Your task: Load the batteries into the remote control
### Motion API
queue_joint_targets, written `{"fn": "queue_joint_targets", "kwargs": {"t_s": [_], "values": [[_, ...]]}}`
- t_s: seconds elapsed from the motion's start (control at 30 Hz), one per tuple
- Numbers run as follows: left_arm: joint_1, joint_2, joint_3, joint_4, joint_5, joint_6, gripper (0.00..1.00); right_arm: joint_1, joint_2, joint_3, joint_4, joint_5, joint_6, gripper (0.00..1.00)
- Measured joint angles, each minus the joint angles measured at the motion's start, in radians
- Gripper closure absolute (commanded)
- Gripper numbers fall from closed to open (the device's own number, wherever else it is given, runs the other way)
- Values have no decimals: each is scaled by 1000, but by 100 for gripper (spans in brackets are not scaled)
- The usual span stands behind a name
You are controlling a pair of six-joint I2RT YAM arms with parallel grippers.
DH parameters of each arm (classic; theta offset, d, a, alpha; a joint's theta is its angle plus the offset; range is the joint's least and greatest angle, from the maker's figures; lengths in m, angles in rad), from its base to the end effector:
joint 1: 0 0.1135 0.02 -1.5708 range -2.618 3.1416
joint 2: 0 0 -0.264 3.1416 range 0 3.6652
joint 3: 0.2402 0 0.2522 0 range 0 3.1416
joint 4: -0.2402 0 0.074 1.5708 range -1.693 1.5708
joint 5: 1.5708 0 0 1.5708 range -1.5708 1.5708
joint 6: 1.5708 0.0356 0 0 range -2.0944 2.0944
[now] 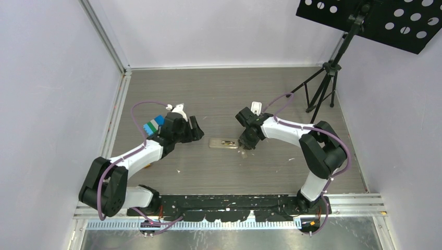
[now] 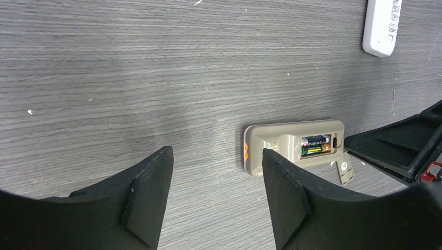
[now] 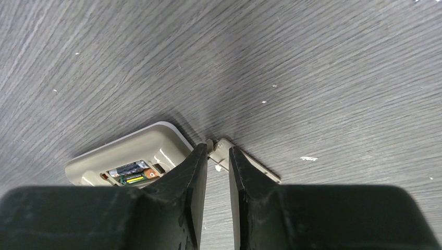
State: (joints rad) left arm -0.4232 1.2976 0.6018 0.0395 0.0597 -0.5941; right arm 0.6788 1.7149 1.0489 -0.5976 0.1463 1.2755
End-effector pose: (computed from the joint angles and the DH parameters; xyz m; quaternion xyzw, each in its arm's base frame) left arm 0.2380 -0.1095 0.1899 -0.0634 0.8947 -0.2383 0.3724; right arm 0.2528 0.1973 0.1665 0.3004 0.9388 0.0861 0.1452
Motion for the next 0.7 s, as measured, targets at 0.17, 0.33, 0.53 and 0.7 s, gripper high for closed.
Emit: {"fn": "queue_joint_targets", "kwargs": {"t_s": [0.17,0.33,0.53,0.7], "values": [[0,-18,-6,-1,-8,0,34,0,20,10,-2,-2,27,75],[0,-44,-16,0,-14,0,34,1,34,18,-2,-3,43,76],[0,-63,-19,-7,-23,1,34,1,46,29,-1,-5,49,80],[0,-77,-19,-8,-30,1,34,1,46,28,2,-4,55,99]]}}
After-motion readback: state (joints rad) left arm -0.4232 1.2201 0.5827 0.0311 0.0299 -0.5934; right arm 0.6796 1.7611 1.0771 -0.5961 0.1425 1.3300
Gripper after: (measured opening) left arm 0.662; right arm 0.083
